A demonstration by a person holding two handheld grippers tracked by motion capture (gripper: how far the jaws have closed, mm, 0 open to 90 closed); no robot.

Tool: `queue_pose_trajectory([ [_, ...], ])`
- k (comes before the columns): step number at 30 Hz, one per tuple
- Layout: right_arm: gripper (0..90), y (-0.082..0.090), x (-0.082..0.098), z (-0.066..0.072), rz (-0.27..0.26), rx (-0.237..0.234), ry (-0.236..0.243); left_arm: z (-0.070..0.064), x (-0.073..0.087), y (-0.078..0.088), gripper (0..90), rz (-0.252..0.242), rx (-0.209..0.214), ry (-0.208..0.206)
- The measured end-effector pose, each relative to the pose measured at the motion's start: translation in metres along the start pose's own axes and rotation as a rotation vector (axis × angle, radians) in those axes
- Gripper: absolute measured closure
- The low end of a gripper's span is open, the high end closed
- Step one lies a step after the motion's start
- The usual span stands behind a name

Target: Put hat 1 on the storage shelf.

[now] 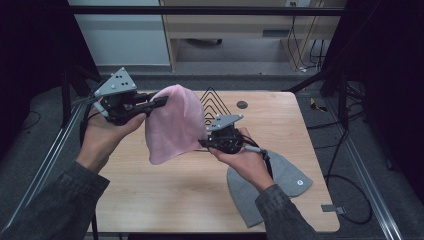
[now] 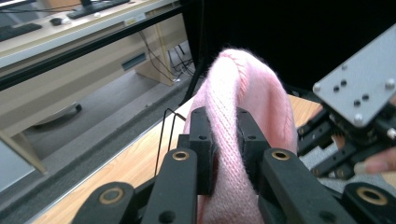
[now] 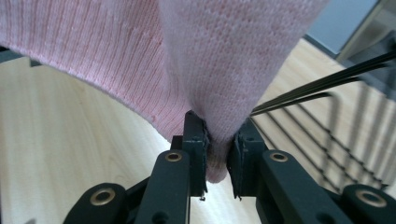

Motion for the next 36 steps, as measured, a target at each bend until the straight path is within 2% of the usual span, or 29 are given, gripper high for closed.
queue_pose_trajectory([
  [5,79.0,0.014,-0.010,-0.020,0.004,0.026,0.009,0.010,-0.019,-0.006,80.0,0.015,0.013,-0.012],
  [8,79.5,0.024,-0.019,-0.038,0.004,0.055,0.011,0.017,-0.032,-0.012,79.8,0.018,0.024,-0.013],
  [10,79.5,0.028,-0.024,-0.048,-0.004,0.070,0.001,0.022,-0.044,-0.016,79.7,0.013,0.018,-0.013],
  [13,79.6,0.035,-0.031,-0.066,-0.035,0.092,-0.039,0.027,-0.057,-0.025,79.5,0.002,0.011,-0.004],
  [18,79.5,0.034,-0.031,-0.086,-0.039,0.123,-0.076,0.034,-0.069,-0.047,79.1,0.004,0.007,-0.016],
  [22,79.4,0.025,-0.023,-0.100,-0.036,0.138,-0.102,0.044,-0.071,-0.070,78.9,0.004,0.026,-0.020],
  [25,79.4,0.017,-0.015,-0.107,-0.032,0.149,-0.126,0.054,-0.067,-0.086,78.9,0.009,0.037,0.013],
  [28,79.4,0.012,-0.007,-0.112,-0.022,0.161,-0.129,0.059,-0.062,-0.099,79.0,0.014,0.016,0.016],
  [33,79.3,0.011,0.001,-0.114,-0.014,0.179,-0.135,0.054,-0.063,-0.111,79.1,-0.016,0.024,0.035],
  [36,79.1,0.012,0.006,-0.114,0.002,0.183,-0.129,0.051,-0.062,-0.118,79.0,0.002,0.016,0.015],
])
Point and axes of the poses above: each handheld gripper's, and its own axes: y roughly backward along the jaws, x roughly out of its underside, z roughly to its left, the point moved 5 cm from there along -y, roughly forward along the jaws, and after that the axes turned 14 degrees about y, right-handed, at the moved point
